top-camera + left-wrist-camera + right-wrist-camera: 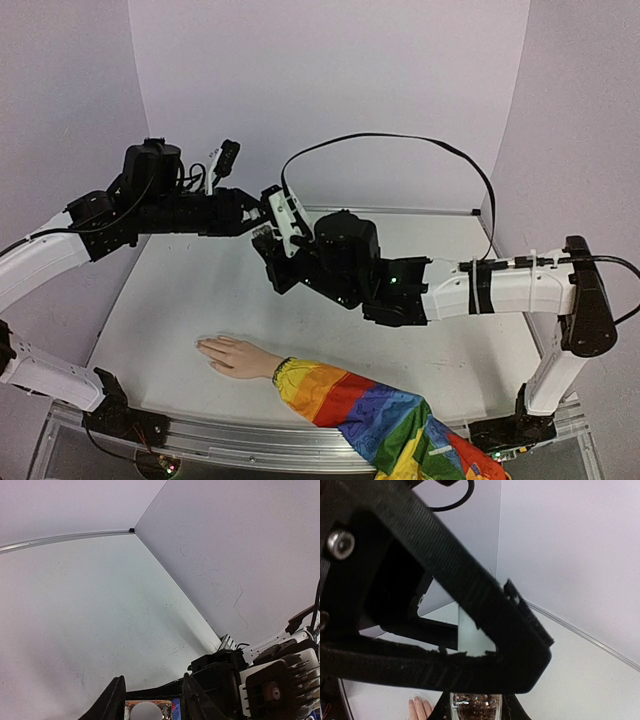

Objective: Paint the nails

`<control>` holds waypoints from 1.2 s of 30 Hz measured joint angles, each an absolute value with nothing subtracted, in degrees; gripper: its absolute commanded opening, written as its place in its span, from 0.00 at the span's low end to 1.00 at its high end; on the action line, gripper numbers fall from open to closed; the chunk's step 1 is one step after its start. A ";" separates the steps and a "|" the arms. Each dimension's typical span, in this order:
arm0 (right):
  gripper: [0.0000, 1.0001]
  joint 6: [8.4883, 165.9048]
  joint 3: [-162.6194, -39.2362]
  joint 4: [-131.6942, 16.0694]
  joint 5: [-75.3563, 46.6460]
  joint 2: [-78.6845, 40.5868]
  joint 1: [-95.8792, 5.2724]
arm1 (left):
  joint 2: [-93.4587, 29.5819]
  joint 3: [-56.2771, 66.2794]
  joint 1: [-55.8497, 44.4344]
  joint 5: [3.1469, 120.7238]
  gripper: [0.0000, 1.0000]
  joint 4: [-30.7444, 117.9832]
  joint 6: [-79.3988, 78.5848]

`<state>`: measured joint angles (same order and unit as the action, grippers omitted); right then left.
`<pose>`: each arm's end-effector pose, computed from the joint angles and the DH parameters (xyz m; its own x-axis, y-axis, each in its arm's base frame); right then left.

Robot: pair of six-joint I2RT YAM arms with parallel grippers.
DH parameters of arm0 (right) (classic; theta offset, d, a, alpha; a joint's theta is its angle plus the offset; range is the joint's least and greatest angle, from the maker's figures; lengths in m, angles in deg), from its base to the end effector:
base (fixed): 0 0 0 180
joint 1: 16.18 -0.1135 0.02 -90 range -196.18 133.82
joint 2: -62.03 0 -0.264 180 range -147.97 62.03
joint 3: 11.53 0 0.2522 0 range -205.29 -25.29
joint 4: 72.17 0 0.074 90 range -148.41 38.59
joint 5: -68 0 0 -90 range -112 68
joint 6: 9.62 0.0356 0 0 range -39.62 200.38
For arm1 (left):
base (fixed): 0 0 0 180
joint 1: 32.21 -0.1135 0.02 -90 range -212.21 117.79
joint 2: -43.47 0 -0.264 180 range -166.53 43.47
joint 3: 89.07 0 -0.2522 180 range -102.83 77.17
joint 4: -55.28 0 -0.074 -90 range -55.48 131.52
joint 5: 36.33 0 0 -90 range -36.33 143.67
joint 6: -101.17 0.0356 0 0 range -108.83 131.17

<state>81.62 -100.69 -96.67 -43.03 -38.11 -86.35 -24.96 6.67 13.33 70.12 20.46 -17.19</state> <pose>0.1539 0.3892 0.3504 0.0628 0.2338 -0.9702 -0.7612 0.6399 0.1049 0.1804 -0.1982 0.3926 -0.6148 -0.0239 -0.7883 0.6591 0.5333 -0.5302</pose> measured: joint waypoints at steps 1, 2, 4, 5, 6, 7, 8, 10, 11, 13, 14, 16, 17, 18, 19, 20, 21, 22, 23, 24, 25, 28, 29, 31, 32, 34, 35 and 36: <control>0.00 81.59 -100.78 -96.54 -43.03 -38.35 -86.35 | -24.96 6.67 13.33 70.10 0.25 20.59 -17.16; 0.00 81.59 -100.86 -96.49 -43.03 -38.52 -86.35 | -24.93 6.67 13.33 70.08 0.20 20.65 -17.14; 0.00 81.57 -100.97 -96.52 -43.03 -38.70 -86.35 | -24.91 6.67 13.22 69.53 0.12 20.54 -16.92; 0.00 81.57 -101.02 -96.58 -43.06 -38.70 -86.35 | -24.91 6.67 13.09 69.44 0.09 20.57 -16.90; 0.00 81.59 -101.10 -96.58 -43.08 -38.70 -86.35 | -24.91 6.67 13.00 69.42 0.07 20.59 -16.82; 0.00 81.59 -101.17 -96.52 -43.08 -38.70 -86.35 | -24.91 6.67 12.96 69.42 0.03 20.61 -16.79; 0.00 81.62 -101.24 -96.47 -43.06 -38.70 -86.35 | -24.89 6.67 12.94 69.58 0.00 20.74 -16.40; 0.00 81.68 -101.28 -96.56 -42.90 -38.70 -86.35 | -24.96 6.69 12.81 70.08 0.00 20.98 -16.44; 0.00 81.75 -101.28 -96.62 -42.81 -38.70 -86.35 | -25.00 6.69 12.72 70.62 0.00 21.13 -16.20; 0.00 82.12 -101.28 -96.71 -42.22 -38.67 -86.17 | -25.26 6.69 12.33 72.42 0.00 21.46 -15.35; 0.00 82.36 -101.28 -96.67 -41.48 -38.56 -85.85 | -25.48 6.69 11.91 73.88 0.00 21.86 -14.37; 0.00 83.19 -100.16 -97.02 -36.39 -37.38 -84.16 | -25.83 7.15 10.88 78.45 0.00 23.67 -12.05; 0.00 83.87 -98.77 -97.43 -30.95 -36.01 -82.76 | -25.90 7.63 10.42 81.66 0.00 25.07 -10.63; 0.00 84.83 -97.21 -97.83 -23.49 -34.48 -80.97 | -25.98 8.05 10.08 85.27 0.00 26.45 -9.17; 0.00 86.12 -95.66 -98.99 -14.64 -33.03 -79.03 | -26.07 8.31 9.90 89.12 0.00 28.15 -7.68; 0.00 87.65 -94.29 -101.00 -5.26 -31.99 -77.15 | -26.14 8.31 9.88 92.39 0.00 29.44 -6.41; 0.00 88.98 -93.59 -102.61 1.84 -31.42 -75.77 | -26.22 8.31 9.99 96.44 0.00 31.12 -4.86; 0.00 90.67 -93.04 -104.62 8.88 -31.09 -74.61 | -26.22 8.29 10.21 100.07 0.00 32.46 -3.48; 0.00 92.30 -92.69 -106.44 14.49 -30.96 -74.11 | -26.20 8.20 10.60 103.80 0.00 33.61 -2.15; 0.00 93.81 -92.27 -108.19 18.80 -30.76 -74.00 | -26.16 8.14 11.15 107.15 0.00 34.58 -0.88; 0.00 94.99 -91.82 -109.50 21.75 -30.48 -74.11 | -26.14 8.05 11.76 109.90 0.00 35.17 0.15; 0.00 97.11 -89.78 -112.03 25.16 -29.08 -74.50 | -26.38 7.92 13.44 114.34 0.06 36.48 2.29; 0.00 97.48 -88.76 -112.58 25.14 -28.44 -74.74 | -26.57 7.92 13.90 114.73 0.22 36.70 2.46; 0.00 97.46 -86.70 -113.48 24.02 -27.16 -74.83 | -27.03 7.92 14.40 114.21 0.51 36.94 2.00; 0.00 96.55 -85.67 -113.65 23.67 -26.43 -74.68 | -27.18 7.94 14.47 113.97 0.61 36.54 1.57; 0.00 94.77 -84.01 -113.26 21.90 -24.55 -74.31 | -27.08 8.00 13.79 112.74 0.75 35.04 0.21; 0.00 93.66 -83.33 -112.84 20.07 -23.37 -74.22 | -26.97 8.00 13.38 111.67 0.80 34.42 -0.62; 0.00 92.50 -82.83 -112.08 17.49 -21.95 -74.06 | -26.84 8.00 12.92 109.94 0.82 33.02 -1.65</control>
<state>92.50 -82.83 -112.08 17.49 -21.95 -74.06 -26.84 8.00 12.92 109.94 33.02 -1.65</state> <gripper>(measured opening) 0.215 0.727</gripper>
